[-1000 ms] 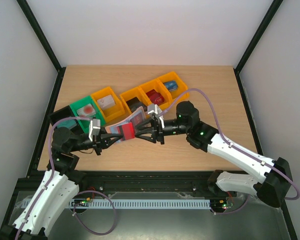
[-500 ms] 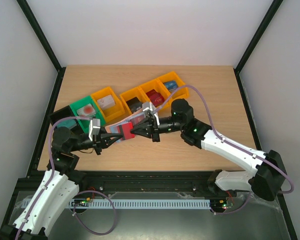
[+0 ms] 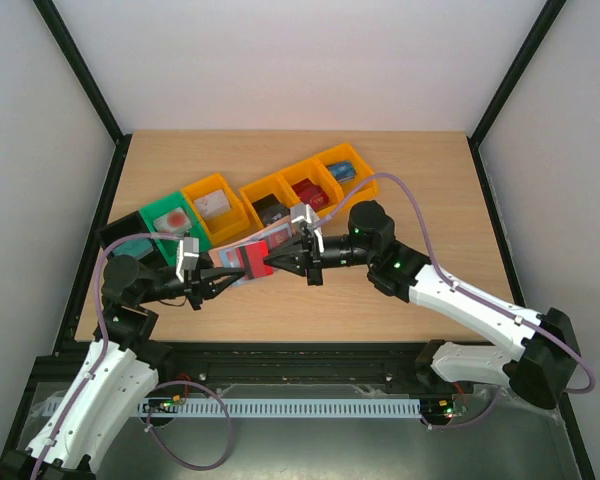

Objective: Take the credit cards out of the card holder

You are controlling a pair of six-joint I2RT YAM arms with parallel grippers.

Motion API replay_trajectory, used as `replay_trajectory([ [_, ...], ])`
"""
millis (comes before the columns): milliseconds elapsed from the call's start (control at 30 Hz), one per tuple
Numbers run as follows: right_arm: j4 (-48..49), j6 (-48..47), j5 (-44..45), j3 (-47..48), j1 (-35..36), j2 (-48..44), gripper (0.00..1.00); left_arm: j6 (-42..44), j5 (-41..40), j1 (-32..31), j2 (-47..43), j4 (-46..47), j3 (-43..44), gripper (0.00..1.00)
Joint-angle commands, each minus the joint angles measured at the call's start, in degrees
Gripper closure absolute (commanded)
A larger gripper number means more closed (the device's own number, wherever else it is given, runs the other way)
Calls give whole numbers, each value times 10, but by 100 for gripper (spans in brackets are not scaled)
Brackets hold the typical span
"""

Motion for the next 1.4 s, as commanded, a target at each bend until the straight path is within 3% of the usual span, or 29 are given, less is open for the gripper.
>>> replay_trajectory([
  [0, -20, -26, 31, 11, -9, -24, 98, 0, 12, -1, -7, 24, -3, 84],
  [100, -29, -32, 36, 11, -10, -31, 98, 1, 1, -1, -6, 21, -2, 97],
  [400, -104, -75, 123, 14, -23, -67, 98, -23, -46, 13, -13, 14, -8, 98],
  [500, -125, -81, 186, 25, -28, -82, 98, -53, -118, 33, -22, -12, -18, 98],
  [633, -150, -143, 337, 72, -27, -86, 98, -116, -260, 88, -38, -67, -54, 98],
  [800, -68, -343, 522, 85, -15, -58, 98, -193, -286, 132, -57, -18, -111, 98],
  [933, 158, -592, 628, 13, 2, -41, 98, -196, -293, 150, -78, -9, -120, 98],
  [1167, 509, -1051, 644, -47, 6, 82, 98, -203, -282, 179, -116, 30, -146, 98],
  [1367, 526, -1186, 622, -52, 7, 142, 98, -217, -289, 209, -139, 31, -154, 98],
])
